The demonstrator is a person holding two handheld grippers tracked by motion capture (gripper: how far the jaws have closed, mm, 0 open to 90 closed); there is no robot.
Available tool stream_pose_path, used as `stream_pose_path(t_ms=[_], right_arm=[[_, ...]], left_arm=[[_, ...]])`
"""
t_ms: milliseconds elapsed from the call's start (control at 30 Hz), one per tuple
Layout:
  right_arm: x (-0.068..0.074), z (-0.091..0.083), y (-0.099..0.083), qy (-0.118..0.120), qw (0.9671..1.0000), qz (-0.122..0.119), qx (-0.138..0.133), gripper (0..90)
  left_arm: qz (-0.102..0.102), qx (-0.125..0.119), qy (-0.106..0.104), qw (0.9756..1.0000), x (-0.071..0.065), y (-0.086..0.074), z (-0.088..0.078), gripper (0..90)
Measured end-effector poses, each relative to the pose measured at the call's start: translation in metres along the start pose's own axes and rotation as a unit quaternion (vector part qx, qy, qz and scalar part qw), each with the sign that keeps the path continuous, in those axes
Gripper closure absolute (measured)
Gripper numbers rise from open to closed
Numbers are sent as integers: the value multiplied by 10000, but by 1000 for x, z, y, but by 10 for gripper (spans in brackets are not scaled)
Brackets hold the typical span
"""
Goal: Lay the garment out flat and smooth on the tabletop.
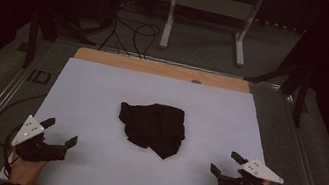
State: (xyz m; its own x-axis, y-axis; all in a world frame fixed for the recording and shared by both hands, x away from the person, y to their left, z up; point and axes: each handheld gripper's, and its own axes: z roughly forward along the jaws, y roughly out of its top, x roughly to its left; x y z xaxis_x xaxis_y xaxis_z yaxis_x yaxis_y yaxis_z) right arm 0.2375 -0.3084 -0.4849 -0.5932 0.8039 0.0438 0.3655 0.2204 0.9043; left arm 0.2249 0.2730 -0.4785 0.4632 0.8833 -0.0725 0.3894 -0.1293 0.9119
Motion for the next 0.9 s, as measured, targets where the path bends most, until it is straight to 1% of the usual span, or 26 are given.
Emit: stream_pose_path(t_ms=[133,300,400,567,633,733,800,900], right_arm=[[0,1,0,6,10000,3,10,90],[0,2,0,15,10000,16,49,90],[0,4,-1,-6,9999,6,101,86],[1,7,1,-11,9999,46,128,81],[2,8,2,-6,9999,81,121,81],[2,10,5,30,9998,116,129,81],[2,14,9,59,9998,146,133,80],[3,18,11,80,9998,90,171,80]], left_arm=[[-19,-57,4,10000,1,0,0,1],[-86,-92,-97,9999,1,-1,2,1],[-72,-92,-115,9999,1,-1,3,1],[-110,-66,-99,9999,1,-2,6,1],[-171,-97,-96,9998,2,-3,7,1],[-180,-85,-79,9998,3,-3,8,2],[-178,-66,-63,9998,2,-4,9,2],[-169,-82,-52,9998,2,-3,9,2]])
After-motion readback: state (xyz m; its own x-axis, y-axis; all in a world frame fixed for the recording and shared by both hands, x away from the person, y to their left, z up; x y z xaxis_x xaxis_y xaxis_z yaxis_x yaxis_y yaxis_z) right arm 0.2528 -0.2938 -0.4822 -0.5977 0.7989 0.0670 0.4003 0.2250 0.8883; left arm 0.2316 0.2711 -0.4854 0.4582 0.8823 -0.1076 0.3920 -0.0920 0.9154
